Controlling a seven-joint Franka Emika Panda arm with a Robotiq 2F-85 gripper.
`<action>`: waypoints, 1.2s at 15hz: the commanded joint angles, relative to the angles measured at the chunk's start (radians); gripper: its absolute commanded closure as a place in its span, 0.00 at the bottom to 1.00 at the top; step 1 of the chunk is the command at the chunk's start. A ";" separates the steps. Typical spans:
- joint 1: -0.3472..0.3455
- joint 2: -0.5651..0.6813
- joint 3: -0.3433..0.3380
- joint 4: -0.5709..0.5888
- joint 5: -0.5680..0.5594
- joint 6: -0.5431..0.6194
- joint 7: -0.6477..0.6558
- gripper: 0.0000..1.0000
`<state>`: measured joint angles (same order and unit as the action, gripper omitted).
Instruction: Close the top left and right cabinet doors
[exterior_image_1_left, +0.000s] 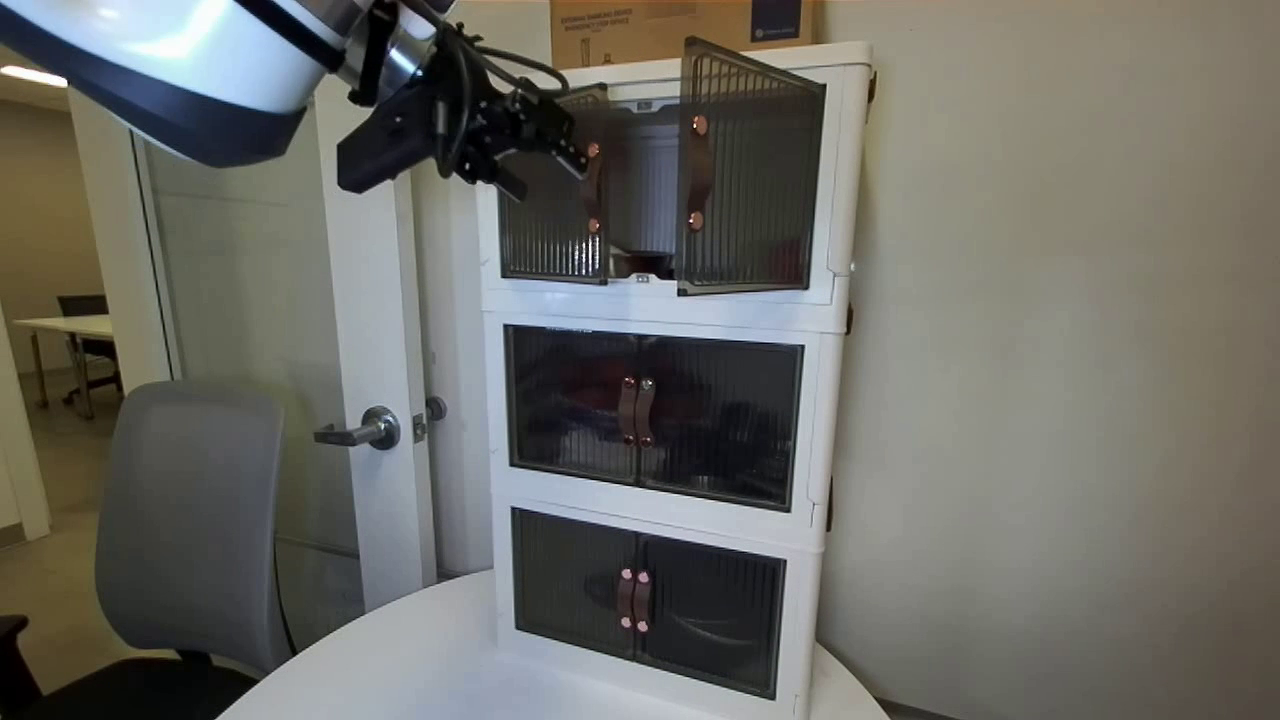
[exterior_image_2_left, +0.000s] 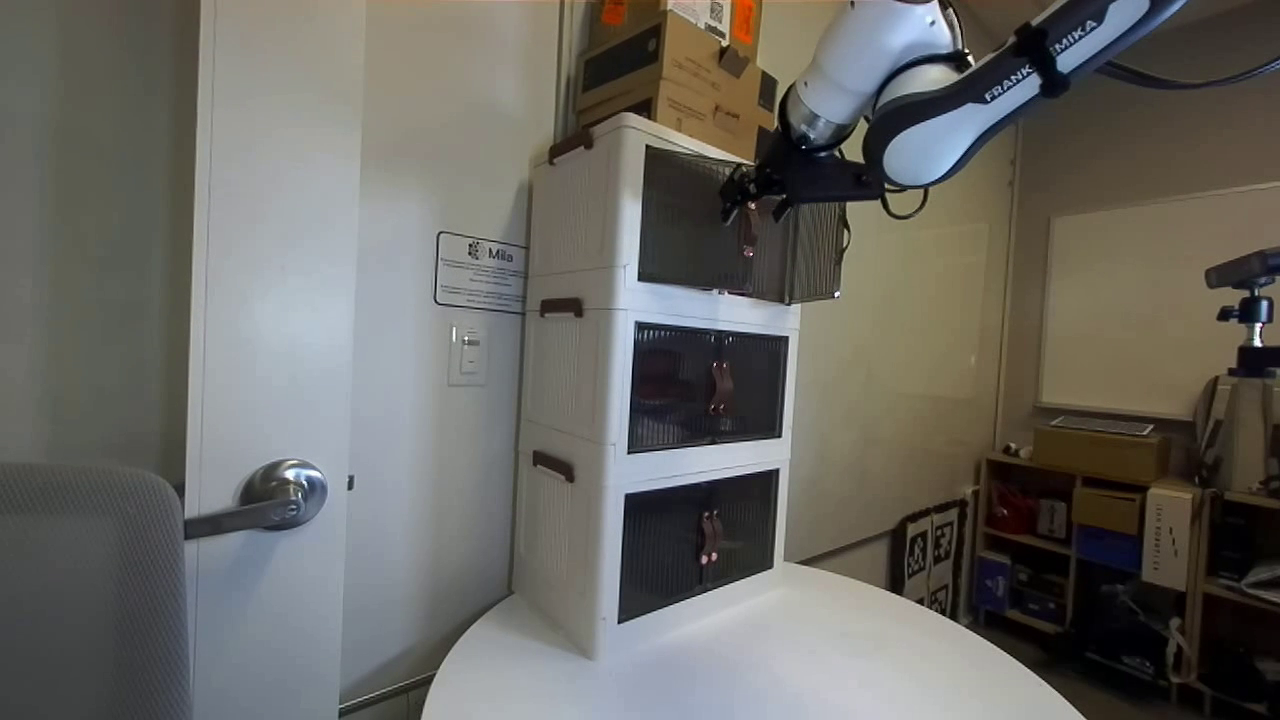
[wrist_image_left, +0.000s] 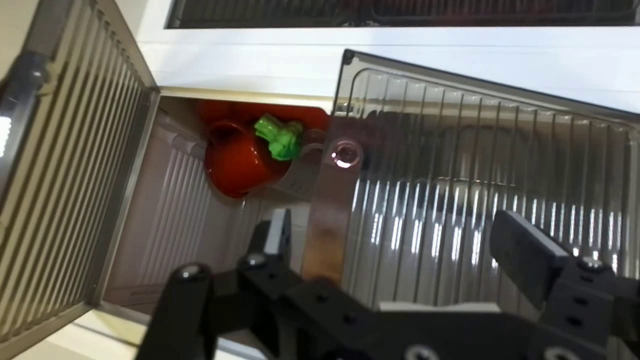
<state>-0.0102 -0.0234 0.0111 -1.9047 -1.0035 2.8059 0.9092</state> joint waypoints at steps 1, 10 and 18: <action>-0.002 0.028 0.001 0.100 -0.050 -0.044 0.009 0.00; -0.005 0.154 -0.010 0.338 -0.406 -0.082 0.233 0.00; -0.004 0.290 -0.010 0.457 -0.485 -0.112 0.260 0.00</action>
<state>-0.0201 0.2218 0.0035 -1.5136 -1.4684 2.7072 1.1561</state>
